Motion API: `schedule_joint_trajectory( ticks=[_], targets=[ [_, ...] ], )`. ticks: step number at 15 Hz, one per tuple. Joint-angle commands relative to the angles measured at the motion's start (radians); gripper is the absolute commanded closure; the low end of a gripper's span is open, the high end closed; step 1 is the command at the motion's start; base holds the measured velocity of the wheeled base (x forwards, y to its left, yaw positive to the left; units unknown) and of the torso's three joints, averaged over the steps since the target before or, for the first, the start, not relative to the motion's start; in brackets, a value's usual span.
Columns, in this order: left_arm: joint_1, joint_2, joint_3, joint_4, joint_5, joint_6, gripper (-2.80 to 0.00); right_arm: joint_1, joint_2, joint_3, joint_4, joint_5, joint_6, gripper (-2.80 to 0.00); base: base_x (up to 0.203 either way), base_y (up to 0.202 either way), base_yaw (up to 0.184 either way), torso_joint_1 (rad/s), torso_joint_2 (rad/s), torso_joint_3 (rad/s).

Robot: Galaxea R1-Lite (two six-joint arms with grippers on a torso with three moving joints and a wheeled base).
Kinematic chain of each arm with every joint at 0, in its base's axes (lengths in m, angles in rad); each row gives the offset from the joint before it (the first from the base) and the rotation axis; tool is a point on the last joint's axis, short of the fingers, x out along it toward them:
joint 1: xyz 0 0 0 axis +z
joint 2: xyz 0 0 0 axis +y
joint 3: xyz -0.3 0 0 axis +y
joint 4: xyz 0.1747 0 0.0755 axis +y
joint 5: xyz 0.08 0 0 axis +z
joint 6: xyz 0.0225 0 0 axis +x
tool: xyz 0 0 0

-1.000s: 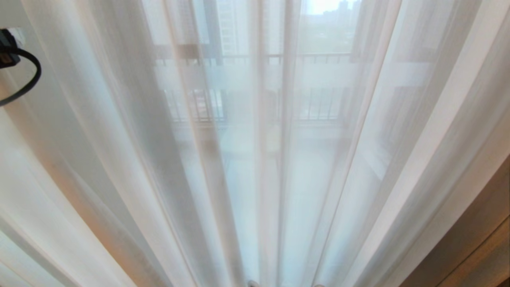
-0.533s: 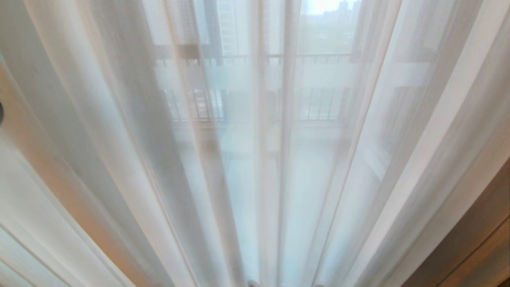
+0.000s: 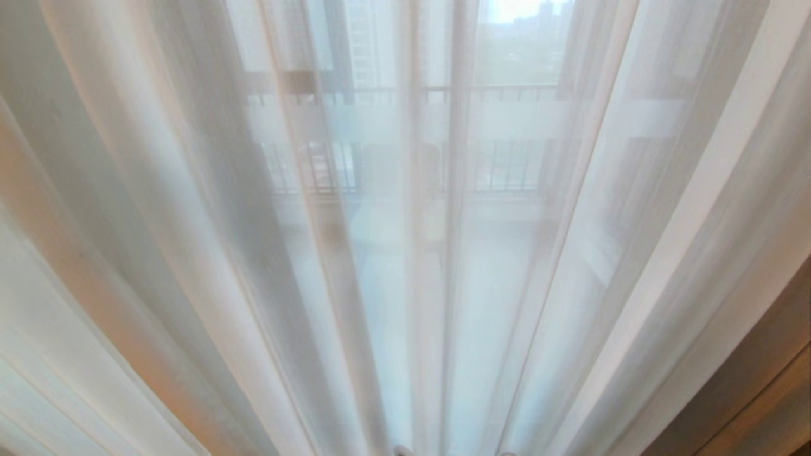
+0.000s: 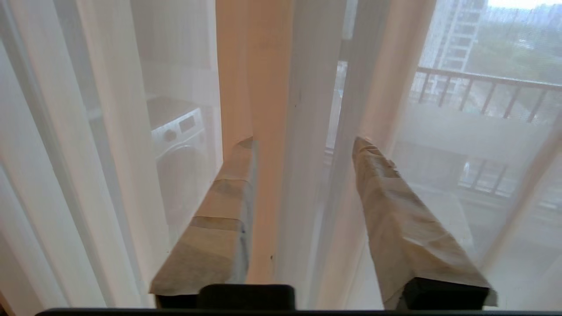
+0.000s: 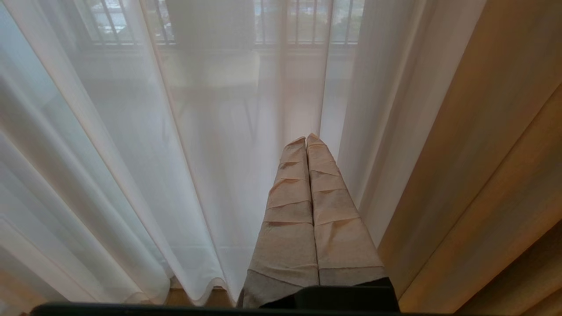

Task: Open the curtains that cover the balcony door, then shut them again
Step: Close the inner curtains on both sides

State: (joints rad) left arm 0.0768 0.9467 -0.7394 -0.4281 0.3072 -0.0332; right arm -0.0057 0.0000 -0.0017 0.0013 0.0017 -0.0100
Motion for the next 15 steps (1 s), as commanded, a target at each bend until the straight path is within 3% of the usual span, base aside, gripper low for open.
schedule_joint_trajectory(
  ticks=[1,7,11,15],
  targets=[
    [0.0,-0.008,0.005,-0.003,0.001,-0.001,0.0,0.0,0.002,0.0,0.0,0.0,-0.001,0.0,0.0,0.0,0.0,0.0,0.0,0.0],
    [-0.012,-0.065,0.062,0.04,-0.014,-0.002,0.0,0.0,0.002,0.0,0.0,0.0,-0.001,0.0,0.0,0.0,0.0,0.0,0.0,0.0],
    [-0.081,-0.134,0.079,0.231,-0.165,-0.002,0.0,0.0,0.002,0.0,0.0,0.0,-0.001,0.0,0.0,0.0,0.0,0.0,0.0,0.0],
    [-0.08,-0.232,0.245,0.248,-0.224,-0.002,0.0,0.0,0.002,0.0,0.0,0.0,-0.001,0.0,0.0,0.0,0.0,0.0,0.0,0.0]
  ],
)
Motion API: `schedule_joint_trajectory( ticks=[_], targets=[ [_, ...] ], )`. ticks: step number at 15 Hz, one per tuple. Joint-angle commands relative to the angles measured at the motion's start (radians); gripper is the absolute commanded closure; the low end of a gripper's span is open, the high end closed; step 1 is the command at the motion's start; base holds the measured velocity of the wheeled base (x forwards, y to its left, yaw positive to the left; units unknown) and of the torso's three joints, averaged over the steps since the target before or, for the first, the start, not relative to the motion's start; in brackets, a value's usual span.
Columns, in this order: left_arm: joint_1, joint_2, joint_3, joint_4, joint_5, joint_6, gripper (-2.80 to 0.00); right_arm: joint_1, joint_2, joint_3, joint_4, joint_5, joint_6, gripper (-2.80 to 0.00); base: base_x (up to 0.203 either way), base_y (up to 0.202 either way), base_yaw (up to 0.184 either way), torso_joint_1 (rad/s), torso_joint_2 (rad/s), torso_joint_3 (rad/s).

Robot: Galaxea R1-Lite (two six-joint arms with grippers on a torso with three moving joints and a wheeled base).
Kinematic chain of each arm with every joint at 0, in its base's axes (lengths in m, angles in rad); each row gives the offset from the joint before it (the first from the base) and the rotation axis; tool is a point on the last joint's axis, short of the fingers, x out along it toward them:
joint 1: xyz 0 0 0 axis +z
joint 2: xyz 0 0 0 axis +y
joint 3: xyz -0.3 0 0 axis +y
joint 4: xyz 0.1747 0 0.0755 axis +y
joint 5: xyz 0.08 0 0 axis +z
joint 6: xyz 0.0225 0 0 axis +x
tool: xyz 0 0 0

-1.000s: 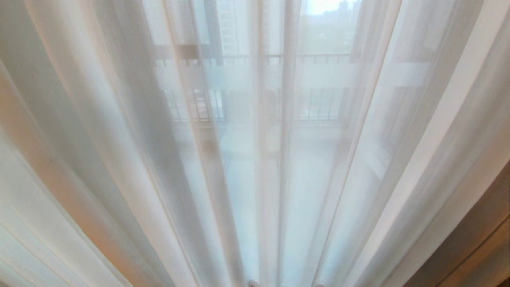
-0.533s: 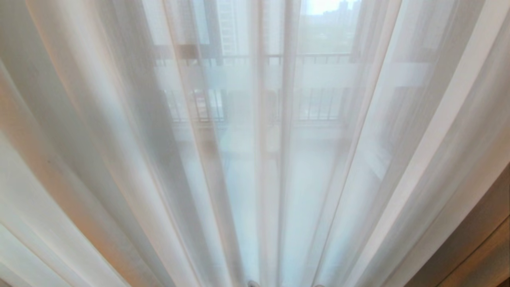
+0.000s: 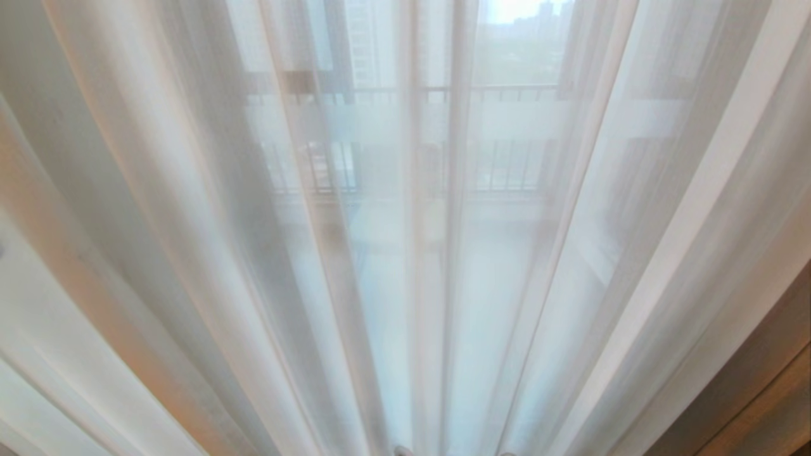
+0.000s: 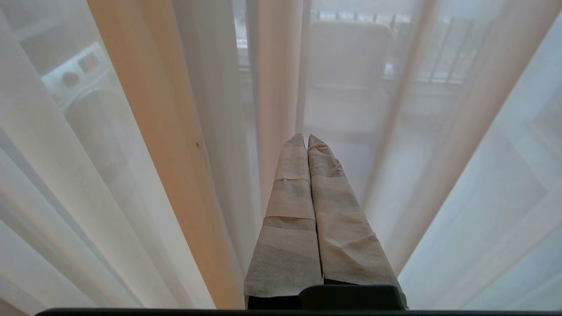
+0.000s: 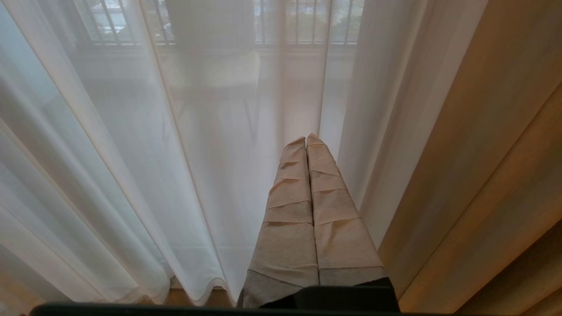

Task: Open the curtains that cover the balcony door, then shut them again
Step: Close the inner curtains on both sides, then close the outer curtains on both sides

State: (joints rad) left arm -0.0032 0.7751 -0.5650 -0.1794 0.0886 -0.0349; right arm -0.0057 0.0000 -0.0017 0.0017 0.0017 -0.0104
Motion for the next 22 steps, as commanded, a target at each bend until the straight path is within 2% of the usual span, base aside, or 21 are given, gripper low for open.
schedule_joint_trajectory(
  ticks=[1,6,9,14,16,22],
  targets=[
    [0.0,-0.094,0.122,-0.002,-0.011,0.0,0.0,0.0,0.002,0.0,0.0,0.0,0.0,0.0,0.0,0.0,0.0,0.0,0.0,0.0],
    [0.002,-0.368,0.427,0.001,-0.045,0.001,0.0,0.0,0.002,0.0,0.0,0.0,0.0,0.0,0.0,0.0,0.0,0.0,0.0,0.0],
    [-0.002,-0.491,0.546,0.002,-0.049,0.014,0.0,0.0,0.002,0.0,0.0,0.0,0.0,0.0,0.0,0.0,0.0,0.0,0.0,0.0],
    [-0.001,-0.689,0.565,0.166,-0.074,0.033,0.0,0.0,0.002,0.0,0.0,0.0,0.0,0.0,0.0,0.0,0.0,0.0,0.0,0.0],
    [0.0,-0.769,0.565,0.177,-0.077,0.03,0.0,0.0,0.002,0.0,-0.002,0.0,0.0,0.0,0.0,0.0,0.0,0.0,0.0,0.0],
    [0.002,-0.775,0.565,0.181,-0.075,0.029,0.0,0.0,0.002,0.0,0.0,0.001,0.0,0.0,0.0,0.0,0.0,0.0,0.0,0.0]
  ],
)
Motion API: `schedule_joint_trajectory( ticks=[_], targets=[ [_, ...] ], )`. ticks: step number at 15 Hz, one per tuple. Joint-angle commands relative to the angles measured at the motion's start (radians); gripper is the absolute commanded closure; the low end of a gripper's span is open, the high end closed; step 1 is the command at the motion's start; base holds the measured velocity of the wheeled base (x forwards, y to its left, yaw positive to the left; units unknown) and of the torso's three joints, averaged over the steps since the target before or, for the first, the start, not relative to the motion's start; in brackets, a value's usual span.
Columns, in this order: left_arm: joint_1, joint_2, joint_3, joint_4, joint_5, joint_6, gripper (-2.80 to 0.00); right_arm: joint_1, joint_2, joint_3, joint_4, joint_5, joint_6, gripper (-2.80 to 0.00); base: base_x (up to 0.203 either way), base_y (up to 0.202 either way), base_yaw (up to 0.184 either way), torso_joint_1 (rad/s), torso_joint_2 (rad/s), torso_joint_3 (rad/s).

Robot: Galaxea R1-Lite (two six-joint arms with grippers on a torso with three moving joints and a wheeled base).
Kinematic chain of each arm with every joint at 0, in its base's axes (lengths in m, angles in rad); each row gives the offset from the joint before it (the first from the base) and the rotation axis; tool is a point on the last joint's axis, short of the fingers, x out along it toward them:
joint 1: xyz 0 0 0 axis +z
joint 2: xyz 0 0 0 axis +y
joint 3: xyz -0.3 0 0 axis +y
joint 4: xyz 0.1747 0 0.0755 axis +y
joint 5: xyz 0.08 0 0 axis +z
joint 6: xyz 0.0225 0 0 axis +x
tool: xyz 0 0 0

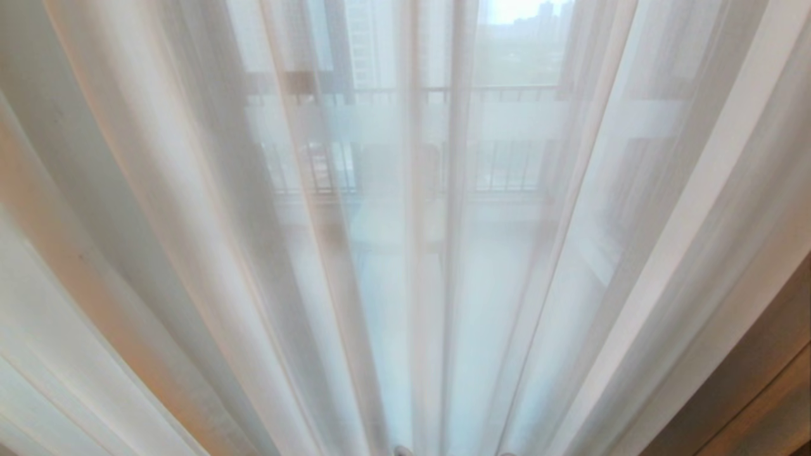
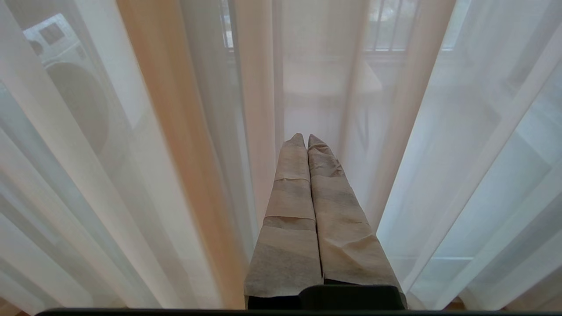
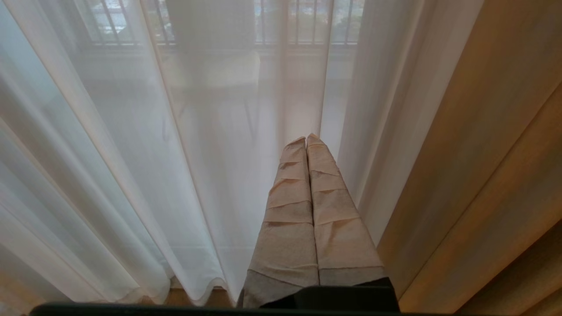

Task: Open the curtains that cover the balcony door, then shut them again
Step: Close the outer curtains on both sides

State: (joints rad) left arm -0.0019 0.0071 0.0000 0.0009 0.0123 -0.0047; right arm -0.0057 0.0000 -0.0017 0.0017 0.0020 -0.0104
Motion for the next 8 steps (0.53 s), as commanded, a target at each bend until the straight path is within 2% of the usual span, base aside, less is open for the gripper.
schedule_joint_trajectory(
  ticks=[1,8],
  targets=[
    [0.0,-0.007,0.0,0.001,0.002,-0.001,0.0,0.0,0.002,0.0,-0.001,0.0,0.0,0.0,0.0,0.0,0.0,0.0,0.0,0.0],
    [0.0,-0.007,0.0,0.001,0.0,0.0,0.0,0.0,0.002,0.002,0.0,0.001,0.0,0.0,0.0,0.0,0.0,0.0,0.0,0.0]
  ],
)
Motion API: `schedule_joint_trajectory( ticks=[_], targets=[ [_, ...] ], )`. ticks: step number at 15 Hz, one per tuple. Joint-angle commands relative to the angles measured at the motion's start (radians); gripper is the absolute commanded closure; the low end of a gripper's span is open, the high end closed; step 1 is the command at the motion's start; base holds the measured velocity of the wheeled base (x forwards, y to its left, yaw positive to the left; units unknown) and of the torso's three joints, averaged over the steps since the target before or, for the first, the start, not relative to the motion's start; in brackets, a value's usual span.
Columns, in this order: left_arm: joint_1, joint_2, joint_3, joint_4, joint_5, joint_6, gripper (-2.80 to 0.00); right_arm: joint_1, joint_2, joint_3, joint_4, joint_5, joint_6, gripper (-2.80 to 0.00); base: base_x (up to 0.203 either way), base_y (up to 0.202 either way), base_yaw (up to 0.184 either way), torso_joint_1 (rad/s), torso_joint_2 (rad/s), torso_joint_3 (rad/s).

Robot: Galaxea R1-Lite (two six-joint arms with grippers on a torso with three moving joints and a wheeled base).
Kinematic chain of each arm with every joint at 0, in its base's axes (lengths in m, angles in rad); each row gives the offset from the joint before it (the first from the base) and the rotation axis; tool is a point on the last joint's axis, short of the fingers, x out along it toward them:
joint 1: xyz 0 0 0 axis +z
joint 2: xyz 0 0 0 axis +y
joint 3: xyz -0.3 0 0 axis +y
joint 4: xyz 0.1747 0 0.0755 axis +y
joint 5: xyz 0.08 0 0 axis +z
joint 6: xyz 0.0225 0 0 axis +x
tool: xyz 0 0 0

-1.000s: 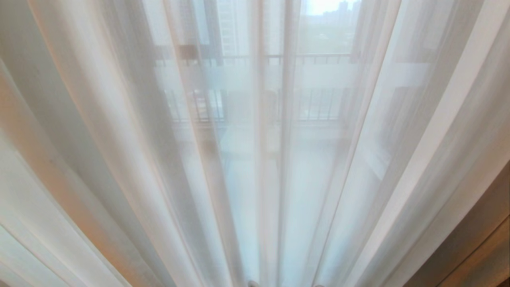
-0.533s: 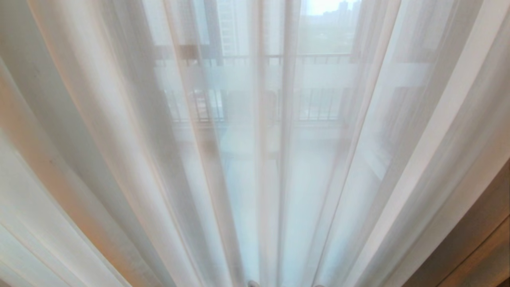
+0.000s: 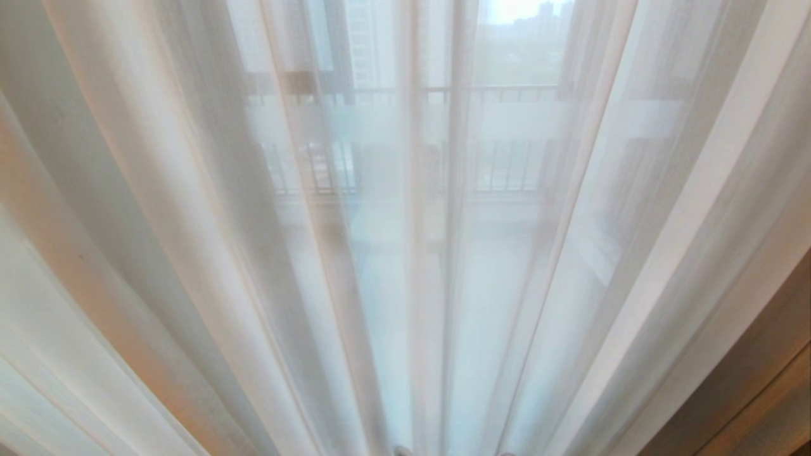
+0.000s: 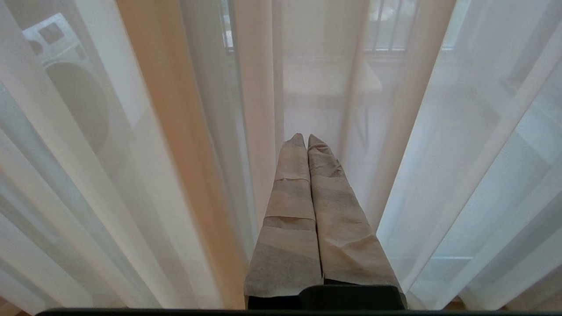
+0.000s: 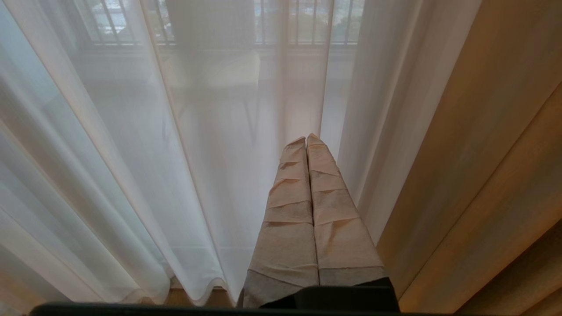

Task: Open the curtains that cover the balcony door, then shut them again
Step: Close the outer curtains on both sides

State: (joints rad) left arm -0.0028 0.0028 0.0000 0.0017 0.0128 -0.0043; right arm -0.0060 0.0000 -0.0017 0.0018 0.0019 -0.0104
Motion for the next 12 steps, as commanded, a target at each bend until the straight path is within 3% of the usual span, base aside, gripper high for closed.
schedule_joint_trajectory(
  ticks=[1,12],
  targets=[
    [0.001,-0.003,0.0,0.0,0.0,0.0,0.0,0.0,0.002,0.0,0.0,0.001,0.0,0.0,0.0,0.0,0.0,0.0,0.0,0.0],
    [0.001,-0.003,0.0,0.0,0.0,-0.002,0.0,0.0,0.002,0.0,0.0,0.001,0.0,0.0,0.0,0.0,0.0,0.0,0.0,0.0]
  ],
)
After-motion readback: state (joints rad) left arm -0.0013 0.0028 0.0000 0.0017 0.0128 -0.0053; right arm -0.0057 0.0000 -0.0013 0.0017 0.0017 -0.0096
